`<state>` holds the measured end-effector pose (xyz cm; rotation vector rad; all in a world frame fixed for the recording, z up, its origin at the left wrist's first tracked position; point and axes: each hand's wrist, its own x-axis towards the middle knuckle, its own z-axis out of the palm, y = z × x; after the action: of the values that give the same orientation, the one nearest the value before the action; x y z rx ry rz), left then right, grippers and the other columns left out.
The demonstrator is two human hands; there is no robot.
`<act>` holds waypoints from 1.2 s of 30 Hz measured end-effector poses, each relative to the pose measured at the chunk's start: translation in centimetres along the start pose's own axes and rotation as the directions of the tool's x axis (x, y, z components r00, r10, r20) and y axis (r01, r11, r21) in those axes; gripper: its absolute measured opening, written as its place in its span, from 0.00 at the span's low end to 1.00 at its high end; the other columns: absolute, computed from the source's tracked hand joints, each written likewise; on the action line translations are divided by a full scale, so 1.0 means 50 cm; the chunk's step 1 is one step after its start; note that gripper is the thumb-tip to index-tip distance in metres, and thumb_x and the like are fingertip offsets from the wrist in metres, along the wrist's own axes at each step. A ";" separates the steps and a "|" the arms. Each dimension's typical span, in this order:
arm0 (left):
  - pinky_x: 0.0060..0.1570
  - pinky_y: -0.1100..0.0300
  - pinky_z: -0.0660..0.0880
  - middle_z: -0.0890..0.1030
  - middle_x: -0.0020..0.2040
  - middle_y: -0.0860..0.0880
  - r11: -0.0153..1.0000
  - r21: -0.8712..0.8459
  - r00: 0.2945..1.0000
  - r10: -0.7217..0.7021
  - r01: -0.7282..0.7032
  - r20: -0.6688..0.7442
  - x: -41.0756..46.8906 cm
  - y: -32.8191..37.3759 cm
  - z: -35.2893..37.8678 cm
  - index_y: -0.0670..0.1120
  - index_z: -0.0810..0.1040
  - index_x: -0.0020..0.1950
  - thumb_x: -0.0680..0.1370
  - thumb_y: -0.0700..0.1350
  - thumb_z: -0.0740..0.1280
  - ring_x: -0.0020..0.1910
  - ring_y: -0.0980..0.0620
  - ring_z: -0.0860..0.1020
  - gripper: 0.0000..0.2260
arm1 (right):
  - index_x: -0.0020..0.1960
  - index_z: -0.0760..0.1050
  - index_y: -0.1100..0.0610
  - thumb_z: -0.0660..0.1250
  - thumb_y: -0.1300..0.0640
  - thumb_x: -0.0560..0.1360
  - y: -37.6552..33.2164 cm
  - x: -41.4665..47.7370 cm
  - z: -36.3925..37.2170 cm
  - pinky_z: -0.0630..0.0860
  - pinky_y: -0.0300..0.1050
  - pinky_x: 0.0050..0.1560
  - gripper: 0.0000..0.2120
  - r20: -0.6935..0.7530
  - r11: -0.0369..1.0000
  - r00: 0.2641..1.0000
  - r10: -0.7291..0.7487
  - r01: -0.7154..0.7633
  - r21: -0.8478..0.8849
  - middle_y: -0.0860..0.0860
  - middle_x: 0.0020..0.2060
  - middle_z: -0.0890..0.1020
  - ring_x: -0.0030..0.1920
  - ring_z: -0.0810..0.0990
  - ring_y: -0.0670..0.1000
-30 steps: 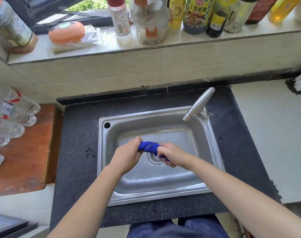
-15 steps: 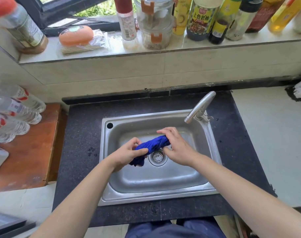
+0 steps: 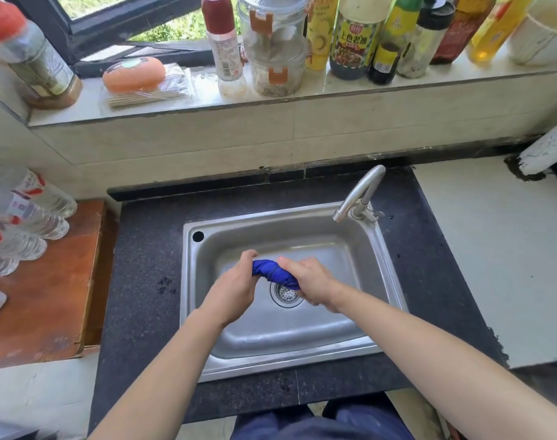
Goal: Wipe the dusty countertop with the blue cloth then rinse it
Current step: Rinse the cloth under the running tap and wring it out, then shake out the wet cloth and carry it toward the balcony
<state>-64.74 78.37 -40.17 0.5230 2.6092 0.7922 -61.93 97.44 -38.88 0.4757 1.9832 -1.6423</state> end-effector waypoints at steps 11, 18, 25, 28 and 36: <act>0.54 0.62 0.73 0.76 0.54 0.52 0.855 -0.448 0.965 -0.222 0.263 0.143 -0.017 -0.044 -0.010 0.56 0.58 0.75 0.76 0.51 0.73 0.50 0.59 0.78 0.33 | 0.54 0.74 0.41 0.64 0.31 0.73 0.048 0.001 -0.043 0.74 0.41 0.46 0.18 -0.019 0.877 0.988 -0.155 0.128 -0.464 0.42 0.44 0.81 0.43 0.78 0.43; 0.50 0.63 0.71 0.81 0.53 0.53 0.770 -0.592 0.971 -0.175 0.239 0.164 -0.022 -0.053 -0.022 0.50 0.74 0.66 0.78 0.49 0.71 0.43 0.64 0.78 0.17 | 0.69 0.71 0.47 0.75 0.45 0.72 0.035 -0.013 -0.038 0.69 0.25 0.49 0.28 0.013 0.866 0.986 -0.165 0.151 -0.476 0.47 0.58 0.71 0.53 0.75 0.40; 0.35 0.65 0.71 0.78 0.35 0.57 0.706 -0.691 0.987 -0.128 0.157 0.094 -0.018 -0.041 -0.031 0.48 0.77 0.56 0.80 0.45 0.68 0.31 0.55 0.72 0.06 | 0.67 0.74 0.49 0.75 0.54 0.71 0.019 -0.017 -0.015 0.73 0.41 0.63 0.26 -0.059 0.861 0.973 -0.223 0.169 -0.479 0.46 0.57 0.75 0.59 0.76 0.46; 0.35 0.63 0.71 0.77 0.34 0.53 0.646 -0.749 0.986 -0.161 0.145 0.052 -0.014 -0.030 -0.046 0.48 0.79 0.52 0.82 0.47 0.64 0.32 0.52 0.72 0.05 | 0.65 0.77 0.51 0.72 0.54 0.76 0.005 -0.017 -0.013 0.75 0.42 0.57 0.18 -0.144 0.910 0.968 -0.205 0.134 -0.392 0.47 0.52 0.80 0.52 0.80 0.47; 0.51 0.59 0.70 0.76 0.46 0.52 0.921 -0.389 0.959 -0.137 0.031 -0.249 -0.006 0.001 -0.092 0.54 0.83 0.44 0.74 0.63 0.61 0.52 0.50 0.74 0.16 | 0.55 0.81 0.50 0.66 0.53 0.79 -0.050 -0.038 -0.050 0.74 0.46 0.55 0.07 -0.163 0.733 0.852 -0.498 0.313 -0.604 0.48 0.46 0.78 0.47 0.77 0.46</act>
<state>-66.51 76.21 -36.51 0.1955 2.5904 1.3885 -62.24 99.48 -35.45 0.0629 2.8440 -1.1420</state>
